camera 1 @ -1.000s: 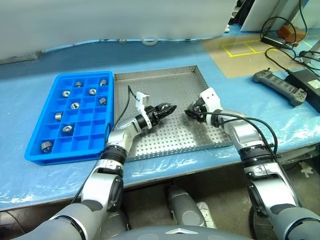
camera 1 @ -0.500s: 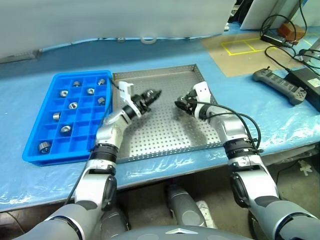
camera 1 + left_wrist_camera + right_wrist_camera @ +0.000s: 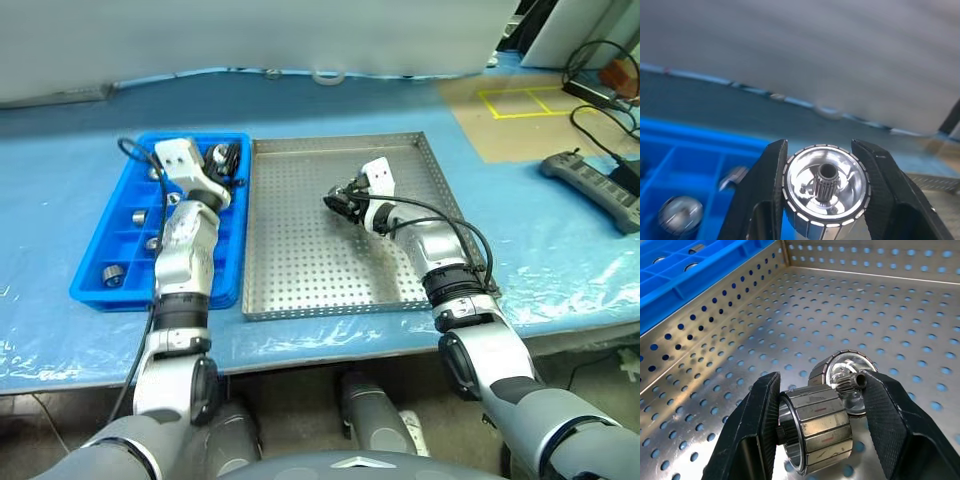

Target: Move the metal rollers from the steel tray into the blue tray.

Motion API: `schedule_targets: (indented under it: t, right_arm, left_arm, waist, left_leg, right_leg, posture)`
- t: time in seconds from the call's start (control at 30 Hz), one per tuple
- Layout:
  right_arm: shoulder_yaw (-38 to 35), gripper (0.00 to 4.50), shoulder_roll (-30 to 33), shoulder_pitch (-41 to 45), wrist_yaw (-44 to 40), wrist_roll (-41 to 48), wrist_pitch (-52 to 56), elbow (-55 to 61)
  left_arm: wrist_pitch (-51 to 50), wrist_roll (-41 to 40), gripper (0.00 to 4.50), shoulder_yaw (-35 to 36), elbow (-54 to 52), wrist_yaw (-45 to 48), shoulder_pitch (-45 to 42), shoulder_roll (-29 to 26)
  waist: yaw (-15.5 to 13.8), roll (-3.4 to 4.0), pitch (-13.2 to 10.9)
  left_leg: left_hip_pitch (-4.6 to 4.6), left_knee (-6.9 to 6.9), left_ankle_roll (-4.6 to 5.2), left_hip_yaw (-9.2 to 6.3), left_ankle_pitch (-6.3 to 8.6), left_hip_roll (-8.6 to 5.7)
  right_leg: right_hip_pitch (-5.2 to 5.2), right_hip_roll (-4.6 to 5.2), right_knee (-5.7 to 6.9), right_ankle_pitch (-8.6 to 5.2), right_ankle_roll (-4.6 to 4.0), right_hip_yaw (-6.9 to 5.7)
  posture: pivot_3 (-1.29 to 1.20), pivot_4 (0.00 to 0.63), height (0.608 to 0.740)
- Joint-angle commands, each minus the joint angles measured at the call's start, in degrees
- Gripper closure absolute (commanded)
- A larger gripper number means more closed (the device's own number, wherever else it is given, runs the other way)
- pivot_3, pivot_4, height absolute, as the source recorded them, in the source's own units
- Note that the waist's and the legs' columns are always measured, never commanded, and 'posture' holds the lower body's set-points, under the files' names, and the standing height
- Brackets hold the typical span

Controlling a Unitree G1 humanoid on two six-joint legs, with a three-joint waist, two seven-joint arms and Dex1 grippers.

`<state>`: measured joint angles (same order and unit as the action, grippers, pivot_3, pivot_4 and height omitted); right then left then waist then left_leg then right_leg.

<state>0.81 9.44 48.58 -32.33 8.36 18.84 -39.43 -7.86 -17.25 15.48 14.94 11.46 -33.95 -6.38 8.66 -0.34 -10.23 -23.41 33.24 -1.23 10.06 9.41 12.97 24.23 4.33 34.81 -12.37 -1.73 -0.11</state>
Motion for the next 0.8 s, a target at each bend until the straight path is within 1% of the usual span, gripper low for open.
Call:
schedule_targets:
  t: [0.03,0.17,0.33,0.63,0.7,0.8]
  right_arm:
    - [0.16,2.36,-0.63,2.51,-0.11,-0.52,-2.82,-0.46]
    - [0.7,2.36,-1.03,3.05,-0.7,-1.22,-3.93,-1.87]
    - [0.67,2.36,-1.22,4.07,0.3,-1.81,-5.14,-4.06]
    - [1.0,2.36,-1.63,4.74,-0.08,-2.61,-6.15,-5.13]
    - [0.93,2.36,-1.7,4.78,-0.06,-2.71,-6.19,-5.17]
    - [0.36,2.36,-2.08,5.05,-0.14,-2.06,-5.84,-5.11]
  left_arm:
    - [-1.87,1.84,2.79,-1.73,-8.17,-2.74,2.69,-0.59]
    - [-3.21,3.51,2.79,-2.19,-10.65,-4.31,6.11,-2.11]
    - [-4.7,3.64,2.79,-0.67,-9.95,-6.26,7.97,-3.95]
    - [-8.23,3.48,2.79,-2.49,-9.27,-4.91,9.69,-4.76]
    - [-9.09,2.93,2.06,-3.07,-9.11,-3.76,9.72,-4.69]
    - [-9.83,1.86,1.18,-4.12,-8.62,-1.31,9.21,-4.2]
  waist:
    - [-1.03,0.0,0.0]
    - [-3.09,0.0,0.0]
    - [-4.43,0.0,0.0]
    - [-5.13,0.01,0.0]
    - [-5.2,0.01,0.0]
    - [-5.29,0.01,0.0]
  left_leg:
    - [0.0,0.01,-0.01,0.0,-0.01,0.01]
    - [0.04,0.02,-0.05,0.01,-0.03,0.01]
    - [0.07,0.01,-0.1,0.03,-0.06,0.03]
    - [0.11,-0.02,-0.15,0.05,-0.09,0.03]
    - [0.12,-0.02,-0.17,0.05,-0.09,0.03]
    - [0.14,-0.02,-0.19,0.05,-0.1,0.03]
  right_leg:
    - [0.0,0.0,0.02,0.0,0.0,0.0]
    - [0.0,0.0,0.03,0.0,0.0,0.03]
    - [0.0,-0.02,0.05,0.0,0.0,0.06]
    - [0.01,-0.04,0.09,0.0,0.0,0.08]
    - [0.01,-0.04,0.11,0.0,0.0,0.09]
    - [0.01,-0.04,0.15,0.0,0.0,0.1]
  posture:
    - [-0.37,0.15,0.74]
    - [-0.37,0.15,0.74]
    - [-0.35,0.15,0.74]
    - [-0.36,0.15,0.74]
    - [-0.36,0.15,0.74]
    - [-0.36,0.15,0.74]
